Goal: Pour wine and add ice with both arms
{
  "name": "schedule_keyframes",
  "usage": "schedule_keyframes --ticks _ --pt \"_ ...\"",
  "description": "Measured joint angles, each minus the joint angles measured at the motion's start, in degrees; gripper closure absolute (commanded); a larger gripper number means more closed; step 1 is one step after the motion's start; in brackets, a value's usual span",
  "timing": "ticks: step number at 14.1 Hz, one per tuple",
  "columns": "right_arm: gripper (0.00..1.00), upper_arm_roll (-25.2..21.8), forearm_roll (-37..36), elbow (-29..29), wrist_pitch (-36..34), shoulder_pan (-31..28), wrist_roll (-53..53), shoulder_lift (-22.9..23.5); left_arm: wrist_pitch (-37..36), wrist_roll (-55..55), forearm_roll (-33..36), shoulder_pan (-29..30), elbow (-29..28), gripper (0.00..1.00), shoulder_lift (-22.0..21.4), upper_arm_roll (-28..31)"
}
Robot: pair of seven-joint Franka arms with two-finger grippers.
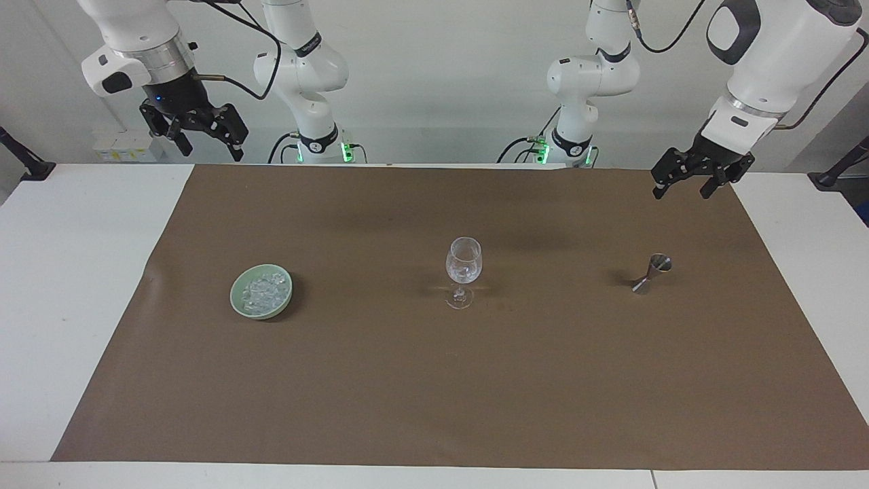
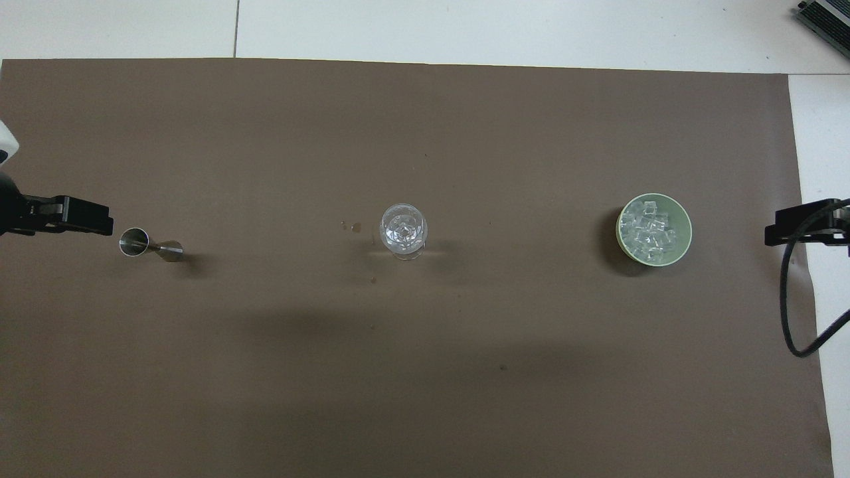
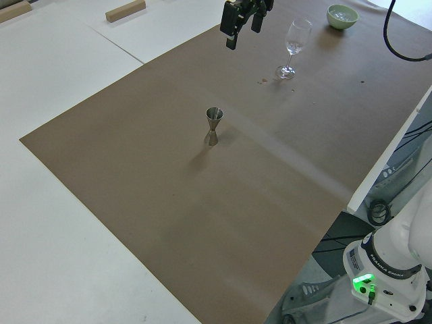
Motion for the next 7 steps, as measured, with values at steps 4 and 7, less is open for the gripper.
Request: schedule_keyframes --ticks 4,7 --pt "0.0 0.0 0.0 -0.3 0.4 0.0 0.0 -0.1 0.0 1.2 0.1 -0.1 0.0 0.0 0.0 0.2" --pt "0.0 0.0 0.0 -0.5 0.4 0.0 0.0 -0.3 0.0 1.3 0.1 -0.1 0.0 0.0 0.0 0.2"
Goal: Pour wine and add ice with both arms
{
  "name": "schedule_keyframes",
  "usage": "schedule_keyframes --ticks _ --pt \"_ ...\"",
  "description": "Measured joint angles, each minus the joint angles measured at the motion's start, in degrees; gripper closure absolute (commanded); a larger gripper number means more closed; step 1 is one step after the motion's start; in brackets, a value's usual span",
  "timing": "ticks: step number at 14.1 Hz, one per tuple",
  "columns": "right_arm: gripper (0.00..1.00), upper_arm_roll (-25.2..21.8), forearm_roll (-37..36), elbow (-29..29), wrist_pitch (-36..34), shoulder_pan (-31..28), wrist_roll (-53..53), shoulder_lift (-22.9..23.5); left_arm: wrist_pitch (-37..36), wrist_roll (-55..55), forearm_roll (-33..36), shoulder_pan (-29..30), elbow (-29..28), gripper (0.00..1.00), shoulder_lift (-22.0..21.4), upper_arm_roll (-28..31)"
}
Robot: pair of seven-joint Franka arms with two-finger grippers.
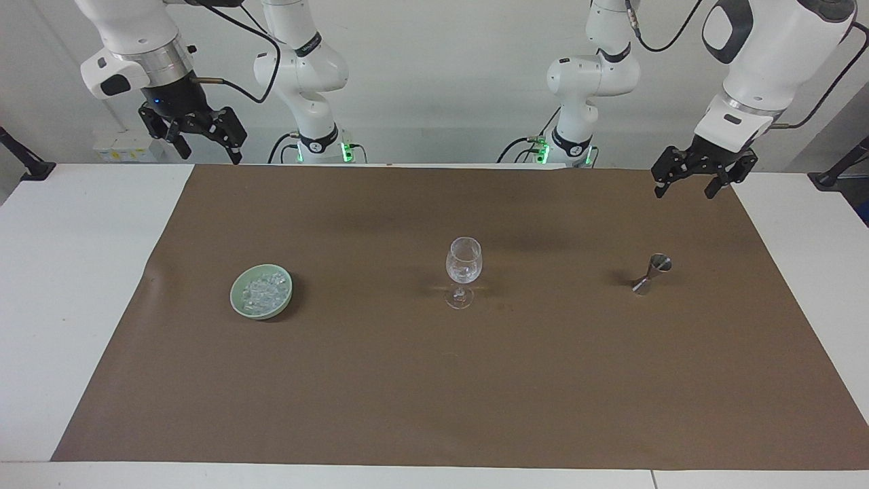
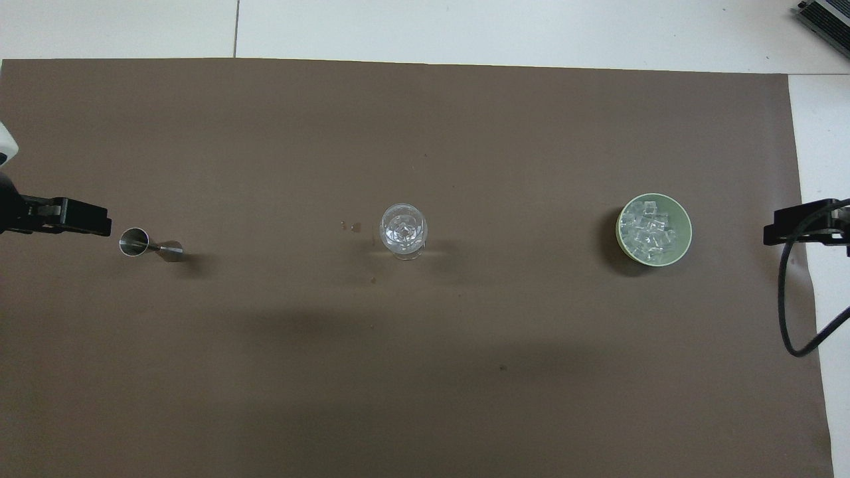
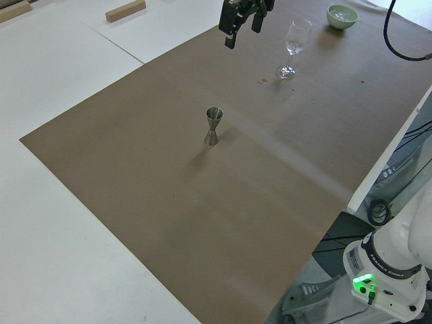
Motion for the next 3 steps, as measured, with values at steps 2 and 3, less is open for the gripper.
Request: schedule_keyframes --ticks 2,3 --pt "0.0 0.0 0.0 -0.1 0.0 0.0 0.0 -0.1 0.0 0.0 0.0 0.0 0.0 0.0 0.0 0.0" --pt "0.0 0.0 0.0 -0.2 0.0 0.0 0.0 -0.2 0.0 0.0 0.0 0.0 0.0 0.0 0.0 0.0"
